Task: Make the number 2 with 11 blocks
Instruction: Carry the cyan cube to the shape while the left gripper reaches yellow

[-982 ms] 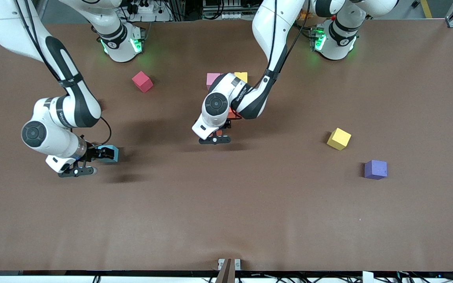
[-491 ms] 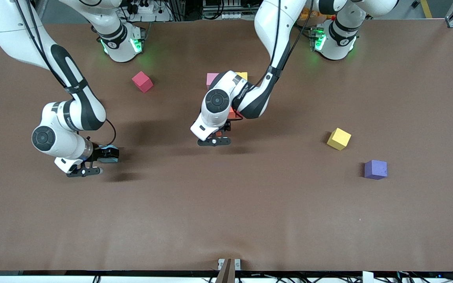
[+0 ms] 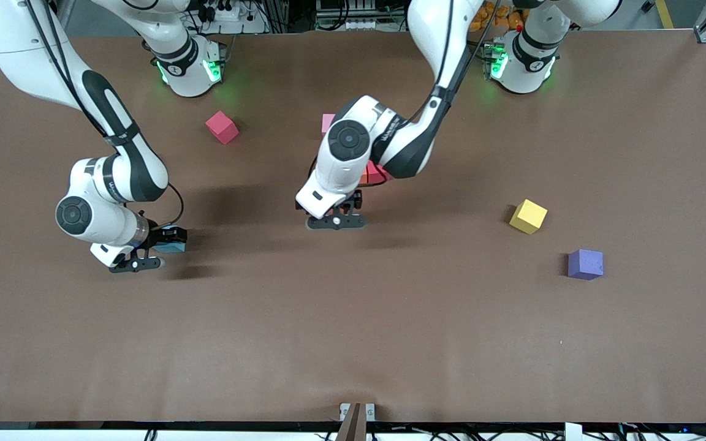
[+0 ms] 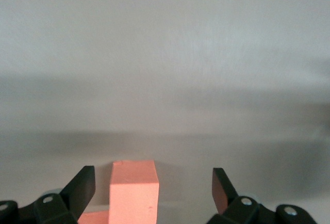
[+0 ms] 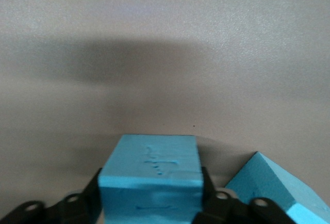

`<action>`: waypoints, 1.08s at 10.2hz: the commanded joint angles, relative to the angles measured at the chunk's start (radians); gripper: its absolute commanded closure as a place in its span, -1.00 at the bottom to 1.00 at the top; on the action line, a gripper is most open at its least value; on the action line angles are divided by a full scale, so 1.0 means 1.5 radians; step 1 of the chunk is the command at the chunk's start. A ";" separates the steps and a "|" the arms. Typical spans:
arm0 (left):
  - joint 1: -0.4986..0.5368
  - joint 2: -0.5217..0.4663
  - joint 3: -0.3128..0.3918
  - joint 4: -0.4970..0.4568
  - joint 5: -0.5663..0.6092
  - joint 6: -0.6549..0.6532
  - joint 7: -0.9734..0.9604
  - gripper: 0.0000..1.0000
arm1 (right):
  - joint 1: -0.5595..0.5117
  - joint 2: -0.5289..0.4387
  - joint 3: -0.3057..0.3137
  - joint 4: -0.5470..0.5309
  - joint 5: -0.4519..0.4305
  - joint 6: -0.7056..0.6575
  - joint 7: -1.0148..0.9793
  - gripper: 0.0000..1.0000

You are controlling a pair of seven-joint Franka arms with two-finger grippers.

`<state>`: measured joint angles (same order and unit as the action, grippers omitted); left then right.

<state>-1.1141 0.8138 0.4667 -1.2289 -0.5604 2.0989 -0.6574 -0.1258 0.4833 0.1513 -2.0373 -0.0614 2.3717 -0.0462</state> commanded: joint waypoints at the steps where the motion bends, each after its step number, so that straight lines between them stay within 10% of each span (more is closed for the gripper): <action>1: 0.037 -0.085 0.017 -0.021 0.006 -0.026 -0.007 -1.00 | -0.008 -0.013 0.012 -0.005 0.000 0.004 -0.010 1.00; 11: 0.213 -0.179 0.030 -0.035 0.099 -0.210 0.095 -1.00 | 0.191 0.037 0.014 0.195 0.002 -0.096 0.078 1.00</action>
<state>-0.8257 0.5853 0.5171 -1.2558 -0.4346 1.8212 -0.5578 0.1277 0.4884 0.1752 -1.8089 -0.0601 2.2383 0.0183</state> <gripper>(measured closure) 0.000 0.414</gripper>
